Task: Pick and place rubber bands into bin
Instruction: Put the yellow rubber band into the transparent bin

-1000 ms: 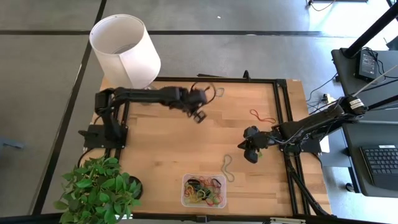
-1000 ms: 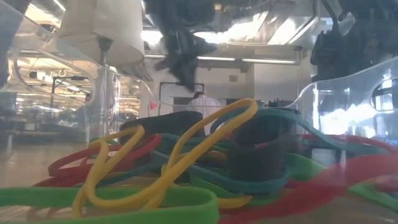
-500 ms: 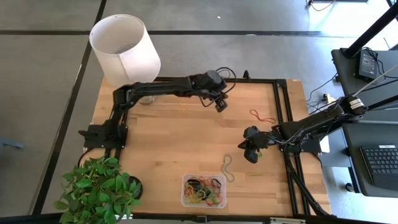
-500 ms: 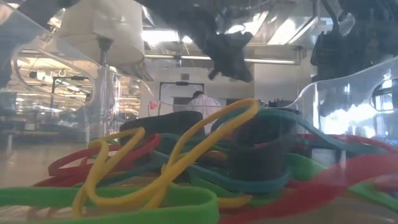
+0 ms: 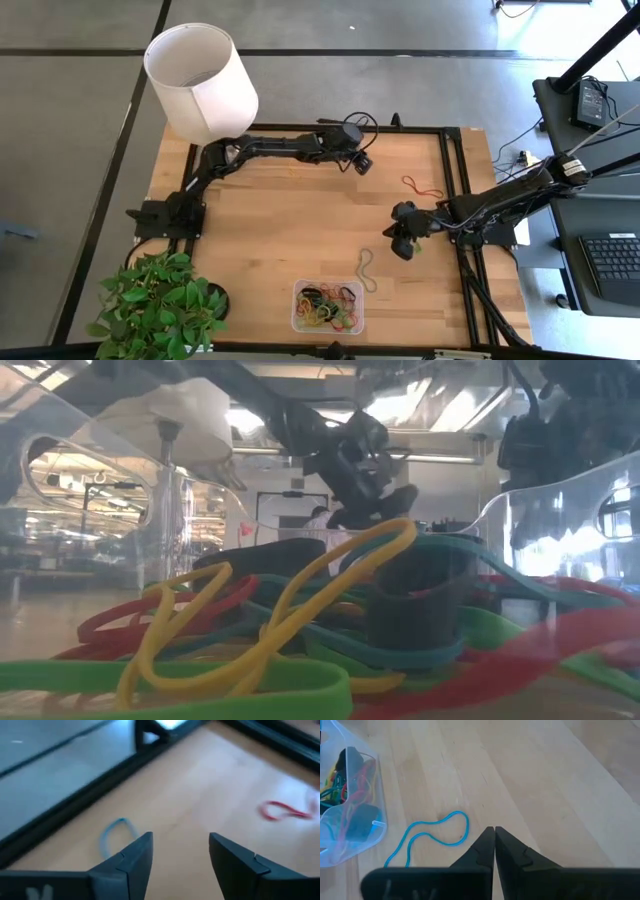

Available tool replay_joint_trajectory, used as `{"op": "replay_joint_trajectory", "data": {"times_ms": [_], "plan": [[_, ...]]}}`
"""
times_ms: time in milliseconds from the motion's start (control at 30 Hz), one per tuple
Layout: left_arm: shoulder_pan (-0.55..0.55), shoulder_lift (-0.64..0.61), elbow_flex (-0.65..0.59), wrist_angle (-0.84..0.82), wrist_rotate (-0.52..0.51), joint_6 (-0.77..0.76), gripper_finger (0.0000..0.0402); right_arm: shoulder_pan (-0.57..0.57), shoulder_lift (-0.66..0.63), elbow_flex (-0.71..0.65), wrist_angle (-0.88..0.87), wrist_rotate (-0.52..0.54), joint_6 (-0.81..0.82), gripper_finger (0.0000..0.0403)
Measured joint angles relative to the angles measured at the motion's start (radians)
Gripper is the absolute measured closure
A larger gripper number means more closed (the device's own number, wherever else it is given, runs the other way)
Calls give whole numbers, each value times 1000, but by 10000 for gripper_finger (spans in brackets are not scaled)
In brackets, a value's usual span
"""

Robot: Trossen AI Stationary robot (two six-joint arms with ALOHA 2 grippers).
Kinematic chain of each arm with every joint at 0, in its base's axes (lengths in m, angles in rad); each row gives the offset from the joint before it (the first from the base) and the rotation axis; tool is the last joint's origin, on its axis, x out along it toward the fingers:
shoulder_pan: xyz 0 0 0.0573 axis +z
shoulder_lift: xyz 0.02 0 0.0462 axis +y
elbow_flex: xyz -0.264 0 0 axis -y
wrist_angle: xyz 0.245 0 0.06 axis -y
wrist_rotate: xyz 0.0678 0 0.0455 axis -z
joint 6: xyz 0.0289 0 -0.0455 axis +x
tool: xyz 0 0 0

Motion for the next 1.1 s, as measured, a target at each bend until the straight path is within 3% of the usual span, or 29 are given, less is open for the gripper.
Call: {"op": "replay_joint_trajectory", "data": {"times_ms": [167, 633, 900, 1100], "plan": [[0, 19, 0, -8, -105, -49, 213, 0, 0, 0, -11, 0, 22, 386], [30, 79, 59, -72, -60, -184, 219, 0, 0, 0, -15, 9, 51, 386], [56, 119, 222, -418, 128, -222, 219, -4, 0, 0, -4, 15, 76, 386], [85, 122, 297, -566, 141, -269, 219, -9, 0, 0, 3, 53, 75, 386]]}}
